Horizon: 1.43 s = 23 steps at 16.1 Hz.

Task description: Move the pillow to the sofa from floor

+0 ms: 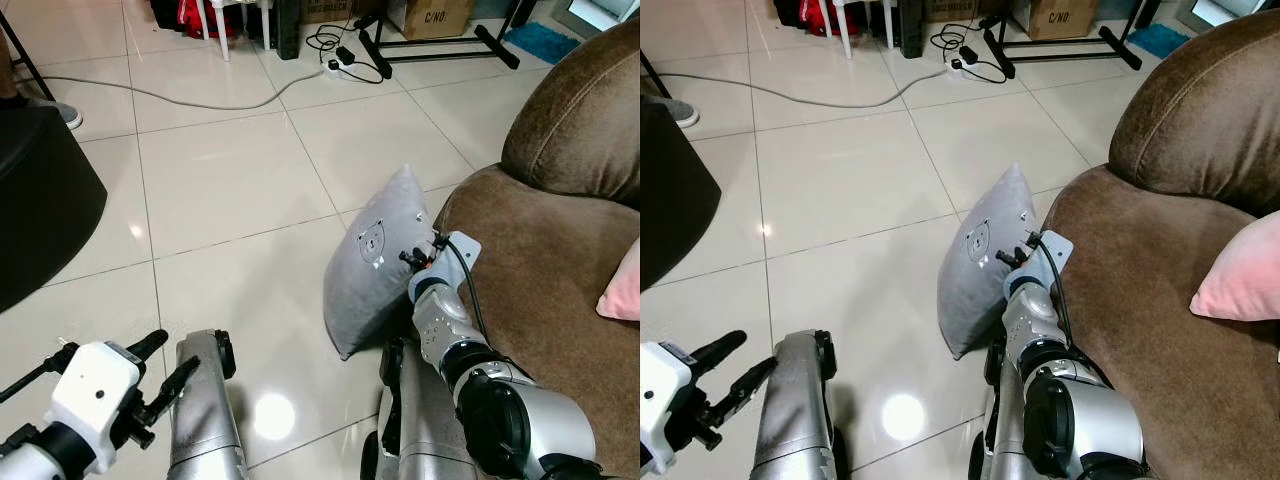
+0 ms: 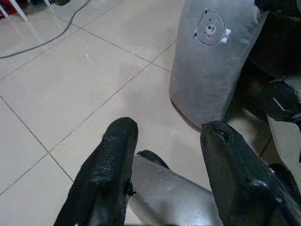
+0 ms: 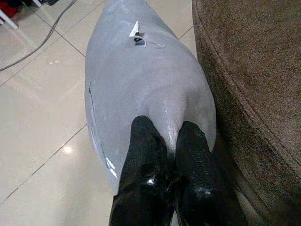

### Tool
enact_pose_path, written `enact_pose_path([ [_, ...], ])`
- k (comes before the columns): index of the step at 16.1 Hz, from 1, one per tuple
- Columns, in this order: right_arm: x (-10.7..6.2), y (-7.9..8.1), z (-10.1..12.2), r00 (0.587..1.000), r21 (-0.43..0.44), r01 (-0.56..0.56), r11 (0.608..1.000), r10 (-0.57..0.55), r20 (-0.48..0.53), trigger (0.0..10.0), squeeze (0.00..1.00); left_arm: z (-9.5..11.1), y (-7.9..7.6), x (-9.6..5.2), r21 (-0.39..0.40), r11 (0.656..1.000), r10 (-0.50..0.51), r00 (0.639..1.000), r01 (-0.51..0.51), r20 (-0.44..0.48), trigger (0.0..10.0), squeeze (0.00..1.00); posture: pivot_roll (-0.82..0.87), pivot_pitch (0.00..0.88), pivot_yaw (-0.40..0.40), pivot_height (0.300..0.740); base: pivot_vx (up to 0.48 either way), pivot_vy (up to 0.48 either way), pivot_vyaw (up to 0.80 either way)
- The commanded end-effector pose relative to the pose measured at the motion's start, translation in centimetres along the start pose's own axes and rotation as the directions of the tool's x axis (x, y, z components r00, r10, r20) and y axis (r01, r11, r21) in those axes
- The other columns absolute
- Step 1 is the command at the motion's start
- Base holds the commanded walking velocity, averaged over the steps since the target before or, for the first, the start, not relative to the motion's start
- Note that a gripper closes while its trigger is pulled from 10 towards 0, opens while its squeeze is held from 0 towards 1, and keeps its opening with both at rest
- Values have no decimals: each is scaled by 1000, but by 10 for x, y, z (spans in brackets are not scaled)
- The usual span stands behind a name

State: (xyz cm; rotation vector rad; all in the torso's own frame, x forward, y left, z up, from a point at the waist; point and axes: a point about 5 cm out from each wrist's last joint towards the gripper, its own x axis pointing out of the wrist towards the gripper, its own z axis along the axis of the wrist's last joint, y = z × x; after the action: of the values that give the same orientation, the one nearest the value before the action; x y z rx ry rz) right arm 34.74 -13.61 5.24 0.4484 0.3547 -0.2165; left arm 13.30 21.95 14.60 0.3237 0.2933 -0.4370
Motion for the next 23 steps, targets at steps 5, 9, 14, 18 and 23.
enact_pose_path([
  [5,1,0,0,1000,-21,-3,1000,3,-21,0,0,-8,-19,-6,-134,979,-162,985,154,-51,10000,0,223,70,-100,477,0,0,0],
  [9,0,-2,-6,999,-49,-14,999,11,-50,0,0,-11,-23,-3,-193,966,-184,982,172,-44,10000,0,234,5,-126,477,0,0,0],
  [14,-5,20,-18,977,-63,-198,978,192,-92,0,0,-12,-11,11,-181,976,-121,993,121,13,10000,0,174,0,-126,477,0,0,0],
  [18,-17,29,-1,939,-15,-344,939,344,12,0,0,7,12,46,-172,977,151,976,-124,157,10000,0,126,0,-96,477,0,0,0],
  [23,-50,44,62,865,21,-460,888,443,237,0,0,16,30,65,-129,930,363,912,-343,191,10000,0,95,0,-97,477,0,0,0],
])
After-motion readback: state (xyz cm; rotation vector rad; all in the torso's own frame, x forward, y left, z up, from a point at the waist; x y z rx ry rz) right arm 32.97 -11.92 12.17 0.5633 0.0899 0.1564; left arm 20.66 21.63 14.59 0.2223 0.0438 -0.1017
